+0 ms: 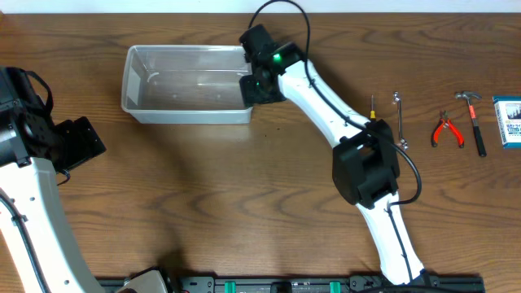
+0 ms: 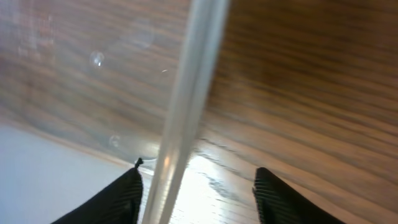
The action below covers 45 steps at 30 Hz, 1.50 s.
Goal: Pack container
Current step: 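Grip the right rim and drag the container rightward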
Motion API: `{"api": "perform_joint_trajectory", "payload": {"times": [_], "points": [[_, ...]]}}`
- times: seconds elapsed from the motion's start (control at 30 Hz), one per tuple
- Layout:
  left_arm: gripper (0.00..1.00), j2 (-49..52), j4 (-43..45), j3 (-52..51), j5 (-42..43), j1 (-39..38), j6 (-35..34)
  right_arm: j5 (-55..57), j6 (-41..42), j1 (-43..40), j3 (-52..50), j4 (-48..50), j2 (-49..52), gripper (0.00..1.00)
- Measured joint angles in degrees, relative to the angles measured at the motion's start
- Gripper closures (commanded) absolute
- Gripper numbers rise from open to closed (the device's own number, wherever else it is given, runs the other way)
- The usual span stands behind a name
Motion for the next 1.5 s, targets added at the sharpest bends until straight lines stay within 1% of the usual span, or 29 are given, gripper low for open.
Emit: {"api": "perform_joint_trajectory", "payload": {"times": [0.1, 0.3, 0.37, 0.53, 0.7, 0.9, 1.07, 1.5], "points": [[0.02, 0.02, -0.02, 0.0, 0.0, 0.0, 0.0, 0.2, 0.09, -1.27, 1.49, -1.38, 0.0, 0.57], [0.02, 0.0, 0.0, 0.0, 0.0, 0.0, 0.02, 1.2, 0.35, -2.56, 4.22, -3.41, 0.0, 0.71], [0.02, 0.0, -0.02, 0.0, -0.02, 0.0, 0.02, 1.64, 0.28, -2.56, 4.26, -4.31, 0.0, 0.74], [0.02, 0.0, -0.02, 0.0, -0.02, 0.0, 0.0, 2.19, 0.5, -2.54, 4.26, -5.4, 0.0, 0.75], [0.02, 0.0, -0.02, 0.0, 0.0, 0.0, 0.0, 2.32, 0.46, -2.54, 4.26, -5.75, 0.0, 0.88], [0.02, 0.0, -0.02, 0.0, 0.0, 0.0, 0.0, 2.91, 0.68, -2.56, 4.26, -6.95, 0.0, 0.92], [0.02, 0.0, -0.02, 0.0, -0.02, 0.0, 0.0, 4.11, 0.5, -2.56, 4.48, -8.83, 0.0, 0.98], [0.02, 0.0, -0.02, 0.0, -0.02, 0.0, 0.0, 5.81, 1.16, -3.48, 5.22, -14.91, -0.13, 0.99]]}}
